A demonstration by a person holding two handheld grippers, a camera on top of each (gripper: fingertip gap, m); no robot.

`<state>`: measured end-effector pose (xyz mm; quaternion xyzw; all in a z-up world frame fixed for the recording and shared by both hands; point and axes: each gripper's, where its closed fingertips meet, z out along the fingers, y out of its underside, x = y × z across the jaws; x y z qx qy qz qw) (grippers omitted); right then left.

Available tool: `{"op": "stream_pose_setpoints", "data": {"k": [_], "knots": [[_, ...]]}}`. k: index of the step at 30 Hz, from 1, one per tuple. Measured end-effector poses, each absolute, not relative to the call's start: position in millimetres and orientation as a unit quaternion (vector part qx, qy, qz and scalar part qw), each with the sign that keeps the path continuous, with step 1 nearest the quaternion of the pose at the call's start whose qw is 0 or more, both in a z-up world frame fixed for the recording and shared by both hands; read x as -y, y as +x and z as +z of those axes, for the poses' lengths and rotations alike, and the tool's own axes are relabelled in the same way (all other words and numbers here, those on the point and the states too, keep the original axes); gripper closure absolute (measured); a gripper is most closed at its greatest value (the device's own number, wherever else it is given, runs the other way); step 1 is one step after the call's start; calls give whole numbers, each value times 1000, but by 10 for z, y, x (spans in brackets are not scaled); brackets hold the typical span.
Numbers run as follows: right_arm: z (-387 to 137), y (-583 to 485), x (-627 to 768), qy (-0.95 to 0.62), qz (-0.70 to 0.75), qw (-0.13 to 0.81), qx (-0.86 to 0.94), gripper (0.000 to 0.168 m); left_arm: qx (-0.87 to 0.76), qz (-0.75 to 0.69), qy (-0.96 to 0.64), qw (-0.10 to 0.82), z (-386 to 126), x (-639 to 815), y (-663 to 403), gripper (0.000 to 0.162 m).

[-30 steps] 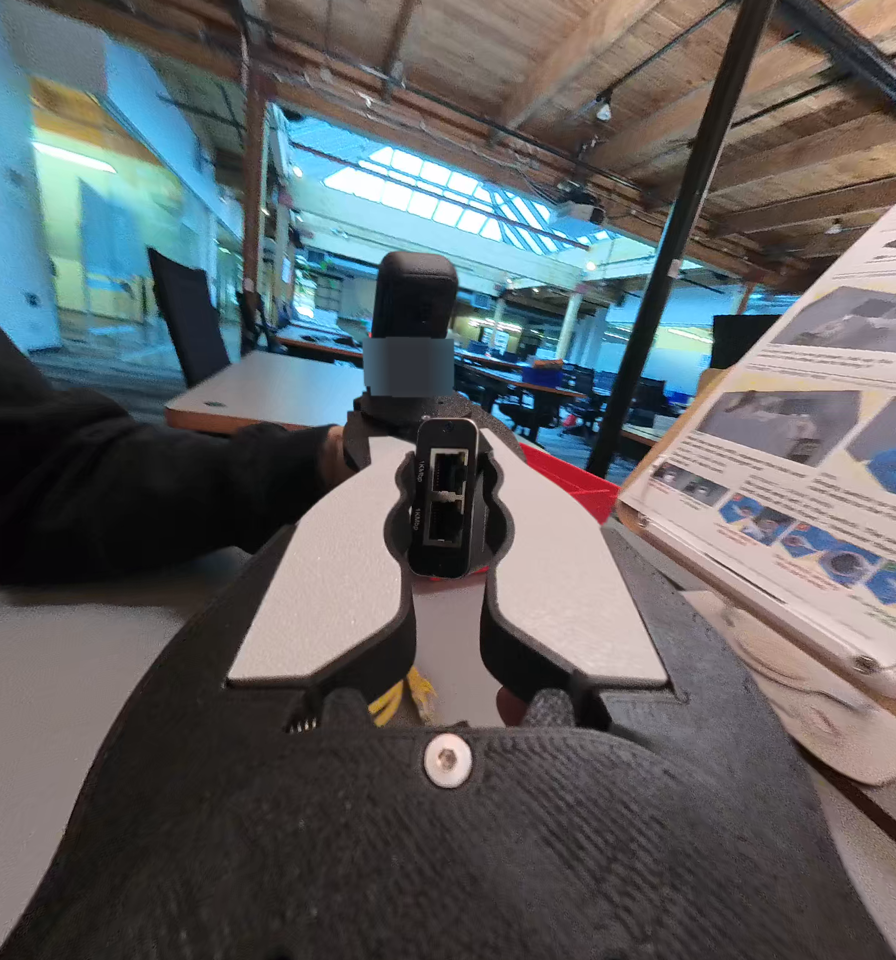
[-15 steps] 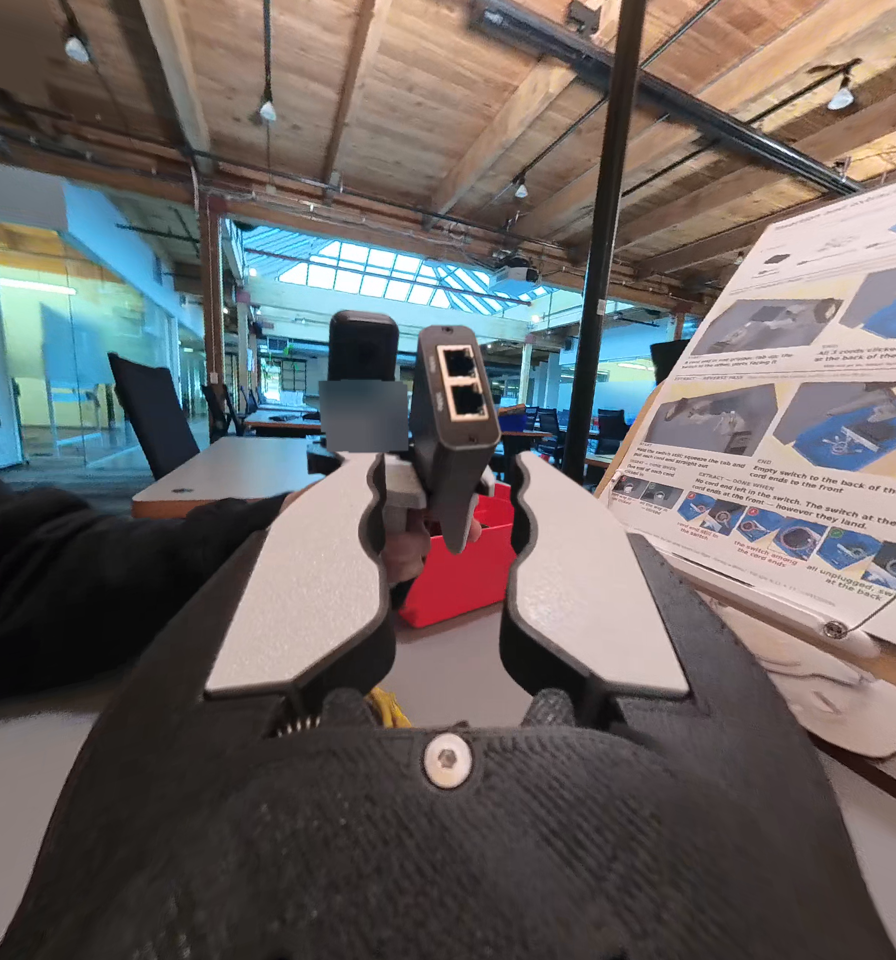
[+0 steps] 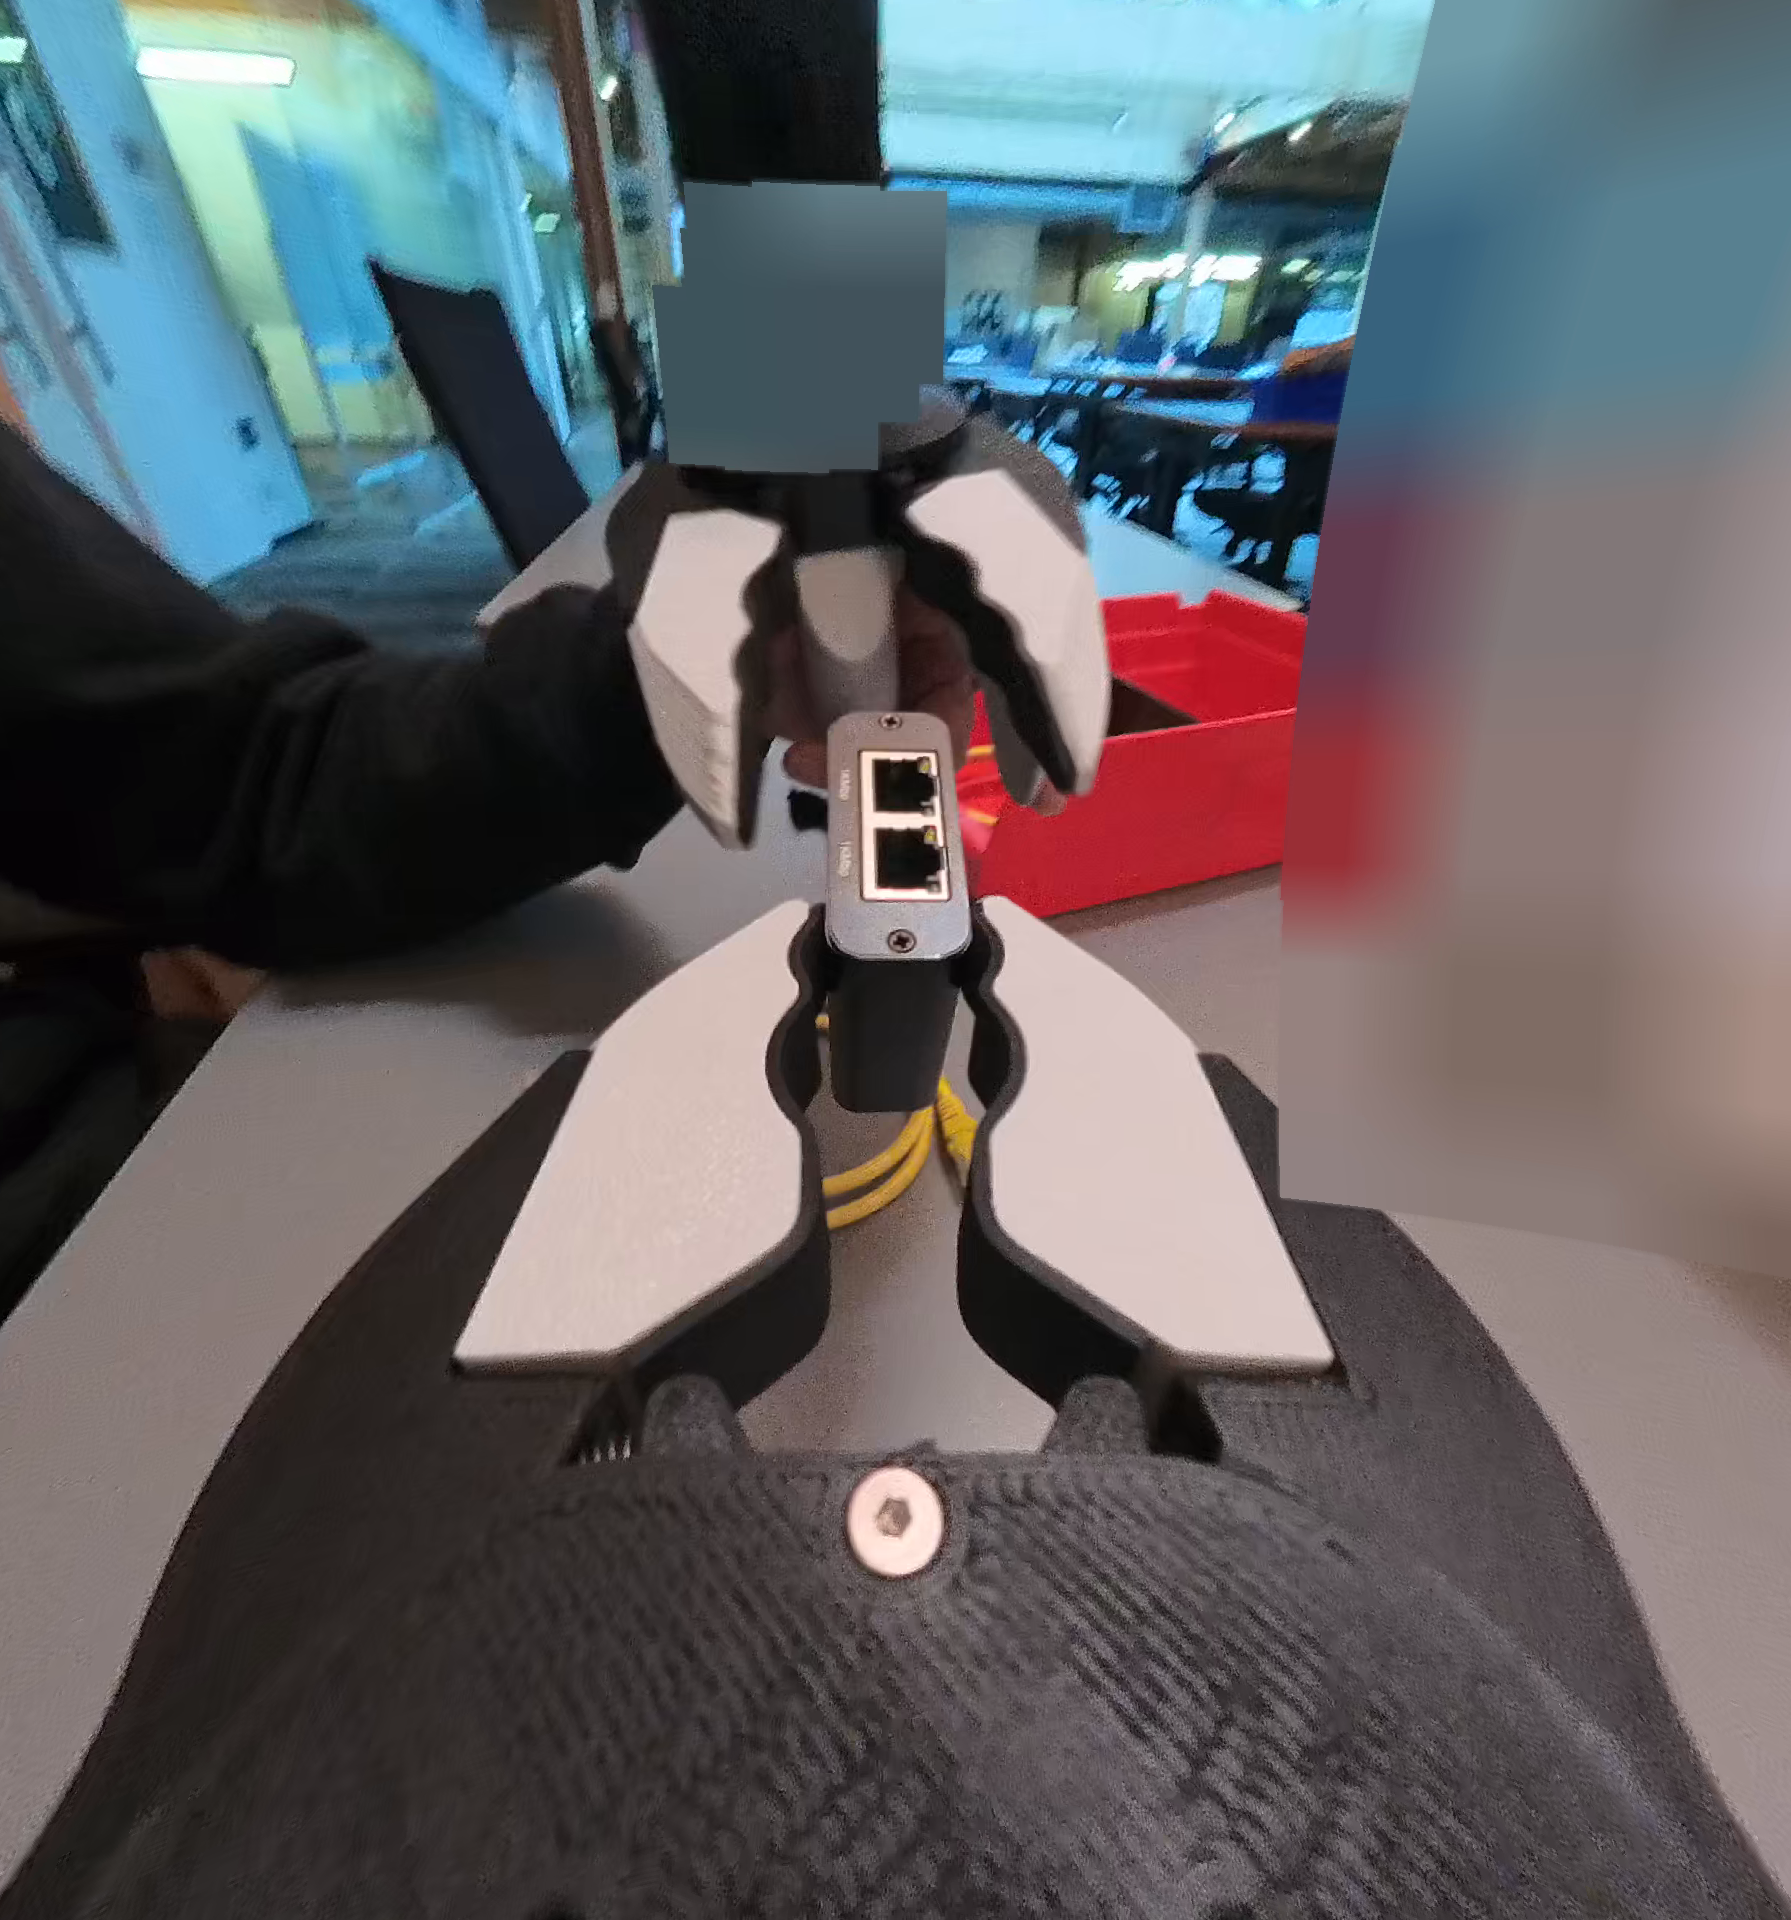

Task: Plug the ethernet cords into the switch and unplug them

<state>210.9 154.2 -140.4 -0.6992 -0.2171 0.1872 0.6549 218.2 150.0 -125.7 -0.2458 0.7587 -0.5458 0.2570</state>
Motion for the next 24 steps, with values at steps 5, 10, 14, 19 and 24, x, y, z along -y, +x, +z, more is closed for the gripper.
{"op": "stream_pose_setpoints", "data": {"k": [5, 10, 14, 19, 24], "knots": [[-1512, 2048, -1599, -711, 171, 641, 234, 143, -785, -514, -269, 219, -1388, -1431, 2178, 139], [-1433, 2172, -1697, -696, 155, 678, 180, 139, -743, -539, -330, 222, -1298, -1550, 2296, 139], [-1263, 2475, -1760, -656, 58, 745, 102, 114, -594, -631, -438, 237, -986, -1833, 2501, 139], [-1223, 2433, -1876, -643, -102, 750, 115, 92, -403, -740, -506, 182, -777, -2007, 2566, 139], [-1028, 2428, -1792, -583, -220, 775, 102, 99, -318, -789, -519, 81, -797, -1832, 2589, 140]]}}
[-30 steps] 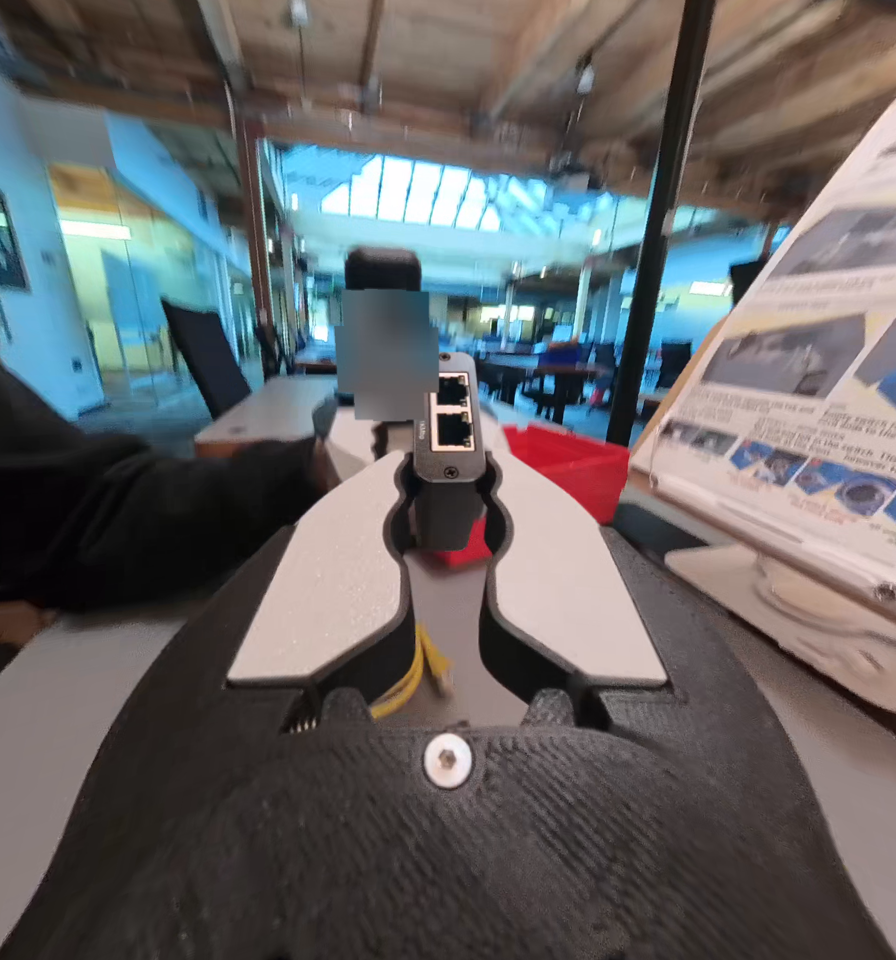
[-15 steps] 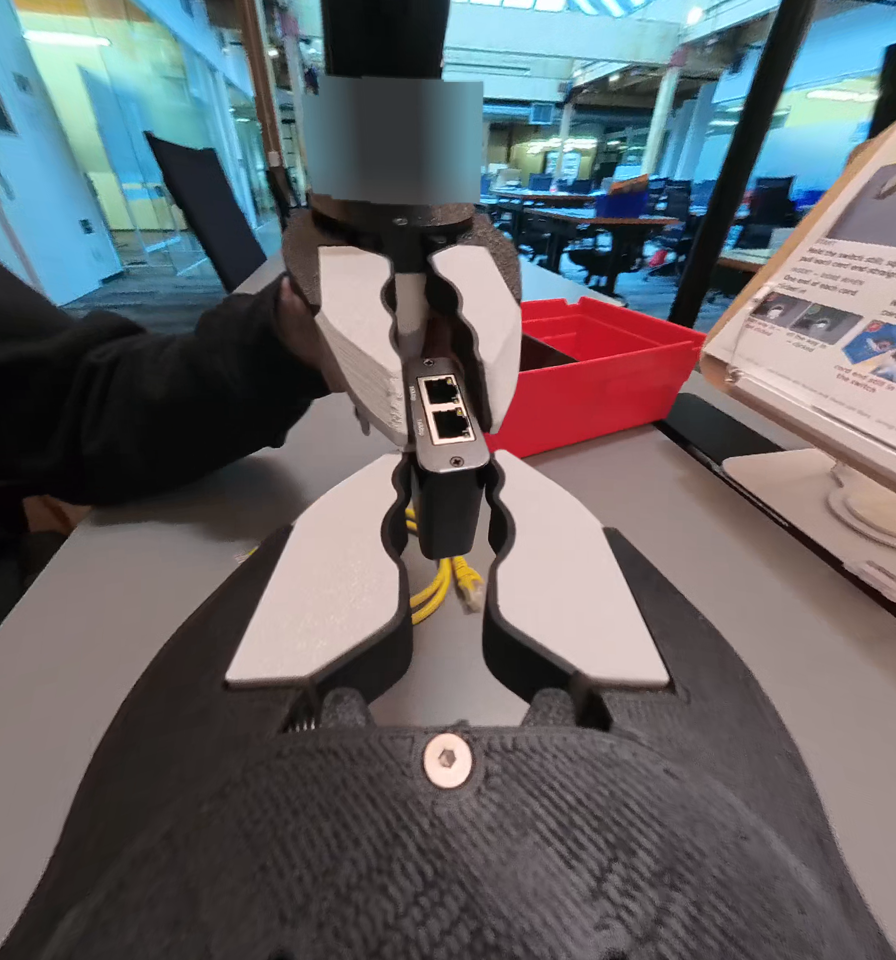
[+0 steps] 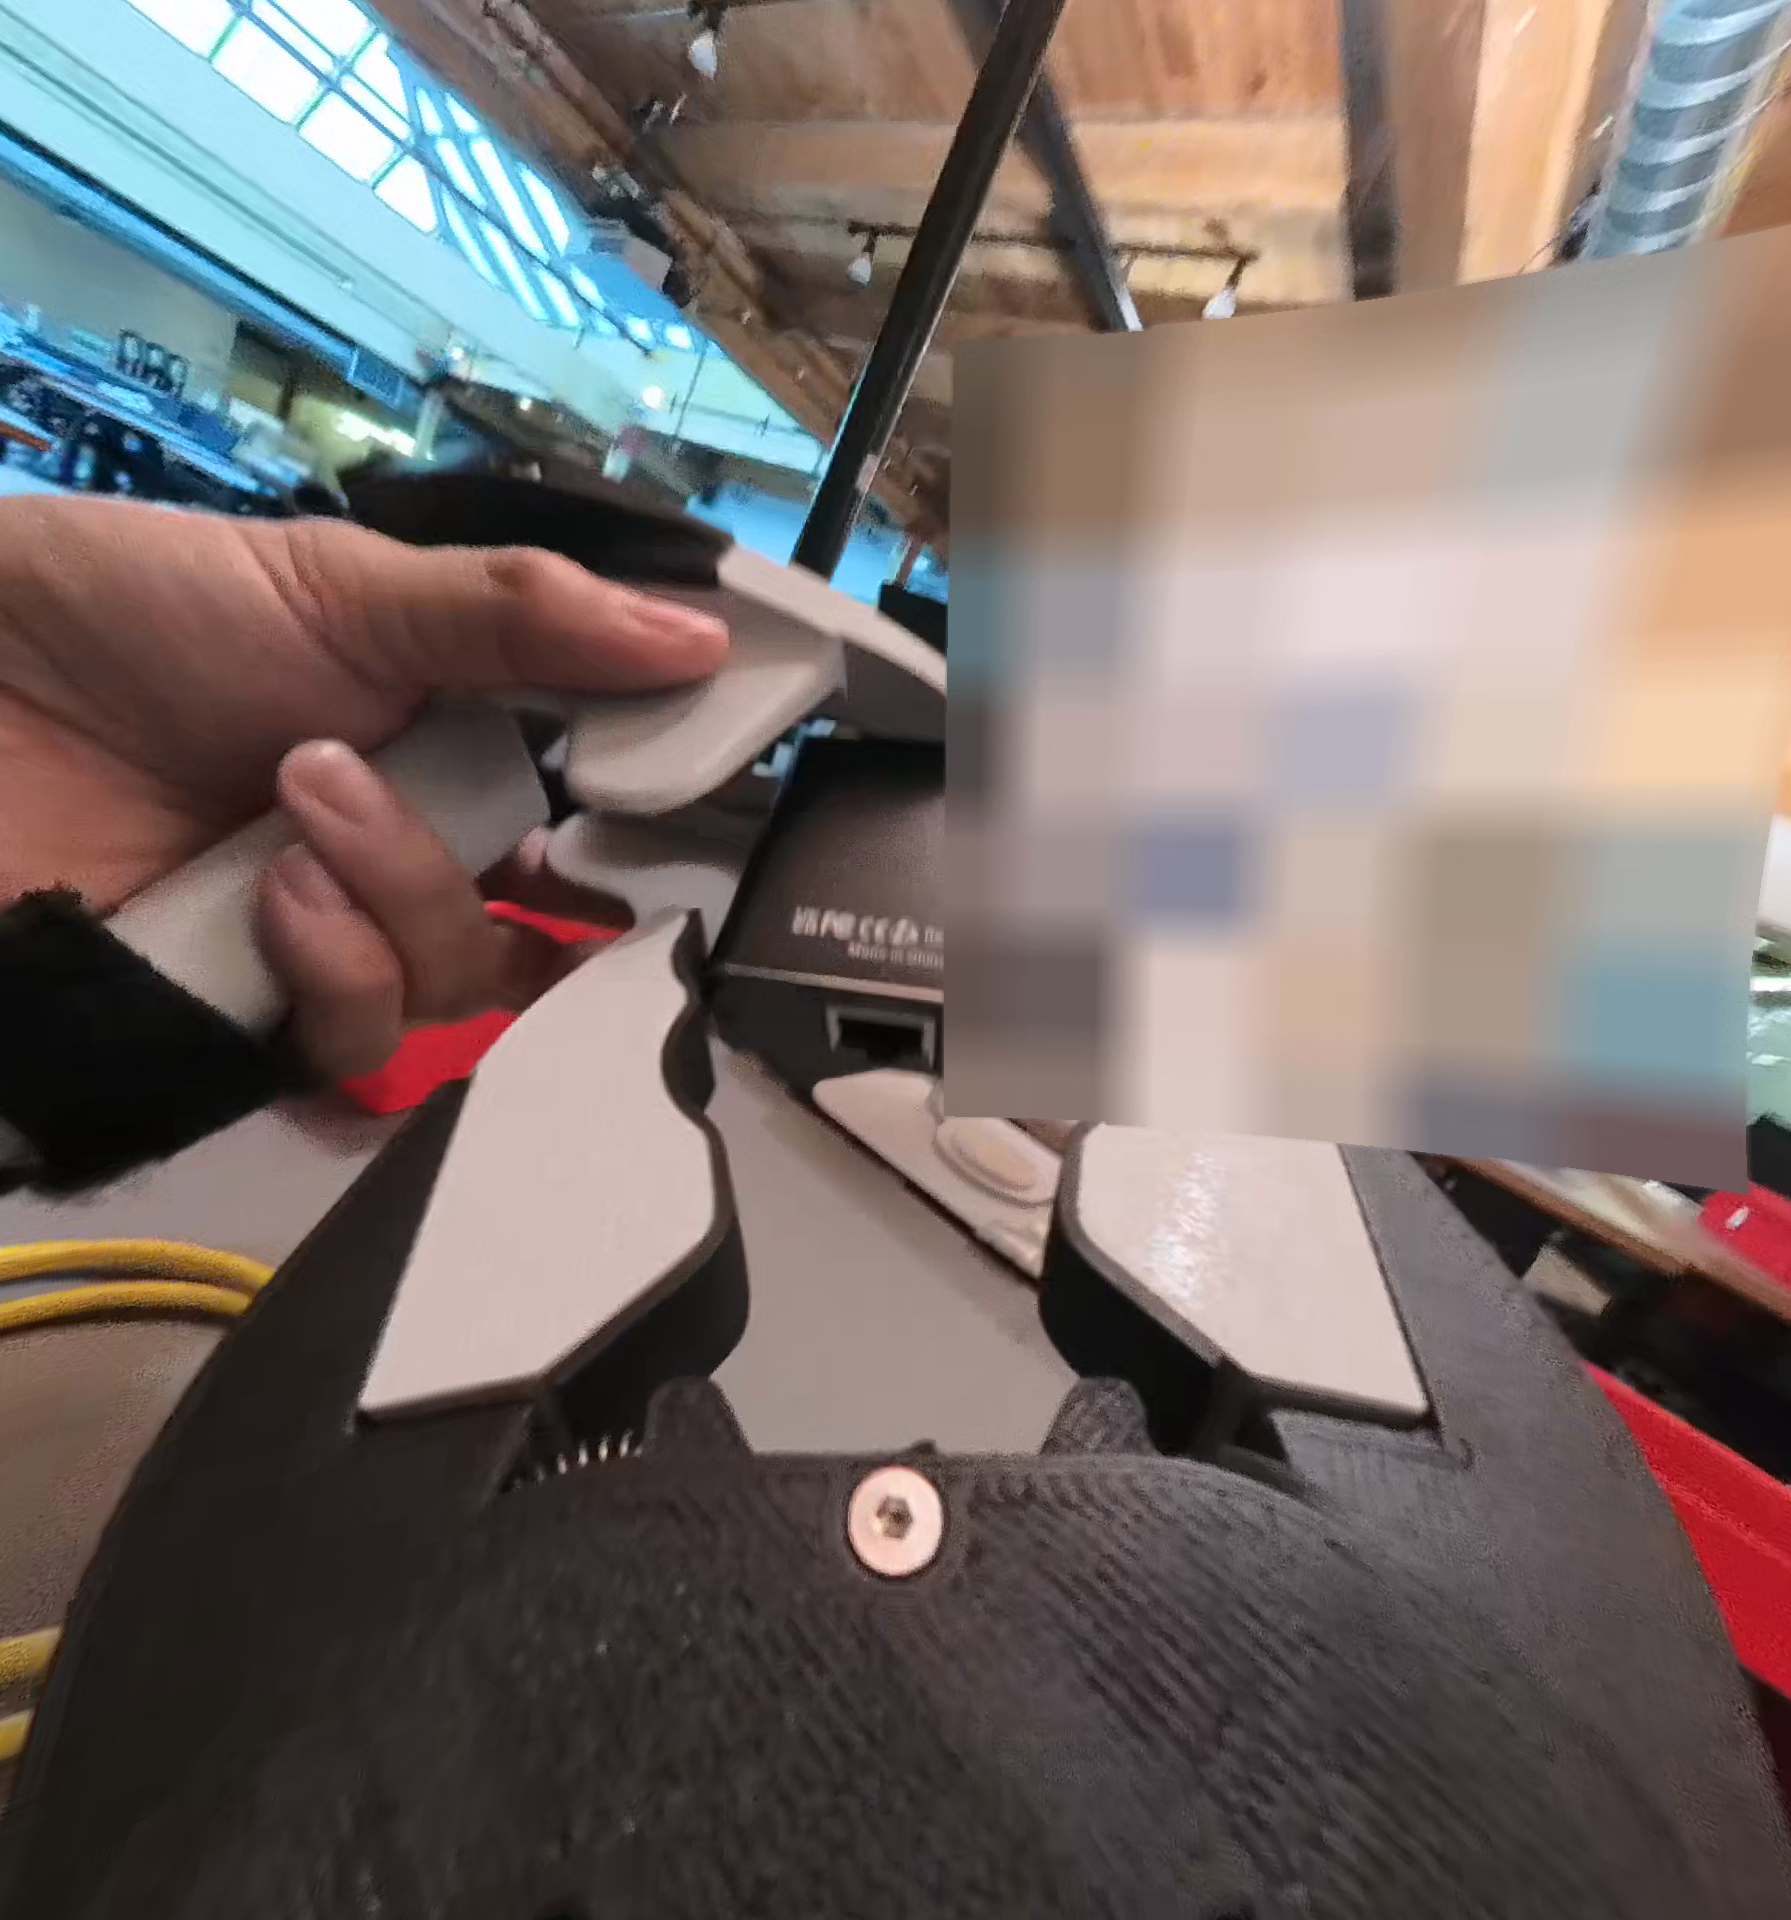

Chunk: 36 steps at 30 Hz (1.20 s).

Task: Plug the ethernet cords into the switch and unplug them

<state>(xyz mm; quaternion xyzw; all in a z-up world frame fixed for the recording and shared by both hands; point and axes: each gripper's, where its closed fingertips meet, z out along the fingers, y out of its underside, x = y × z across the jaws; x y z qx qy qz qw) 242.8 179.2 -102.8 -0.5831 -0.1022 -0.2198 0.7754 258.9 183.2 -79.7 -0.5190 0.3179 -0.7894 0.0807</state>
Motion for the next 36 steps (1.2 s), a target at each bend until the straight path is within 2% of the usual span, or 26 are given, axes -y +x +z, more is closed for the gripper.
{"op": "stream_pose_setpoints", "data": {"k": [2, 6, 7, 9, 10, 15, 16, 18, 19, 26, 31, 36], "knots": [[-959, 2397, -1719, -561, -220, 791, 109, 104, -300, -798, -520, 60, -817, -1782, 2604, 140], [-925, 2384, -1678, -579, -101, 801, 113, 104, -345, -787, -508, 57, -843, -1778, 2598, 137], [-901, 2386, -1655, -577, -68, 807, 109, 104, -363, -784, -500, 57, -834, -1783, 2587, 134], [-873, 2380, -1607, -571, -10, 813, 112, 104, -397, -767, -502, 52, -862, -1816, 2575, 119], [-868, 2401, -1591, -571, 8, 814, 108, 104, -412, -758, -503, 47, -884, -1827, 2565, 119], [-1042, 2310, -1647, -622, 29, 767, 159, 104, -465, -734, -494, -13, -1019, -1707, 2508, 115], [-1104, 2263, -1679, -637, 26, 751, 174, 104, -469, -733, -492, -24, -1050, -1670, 2510, 116], [-1168, 2208, -1728, -650, 12, 737, 185, 104, -471, -727, -499, -29, -1145, -1647, 2550, 131], [-1183, 2214, -1742, -654, 7, 734, 183, 104, -466, -730, -500, -32, -1171, -1655, 2568, 132], [-1329, 2326, -1857, -693, -62, 699, 164, 104, -392, -762, -514, -34, -1177, -1778, 2680, 137], [-1215, 2355, -1835, -664, -32, 737, 124, 104, -325, -796, -505, -75, -1100, -1784, 2698, 138], [-1177, 2384, -1840, -651, -69, 747, 113, 103, -289, -804, -514, -79, -1077, -1781, 2720, 138]]}}
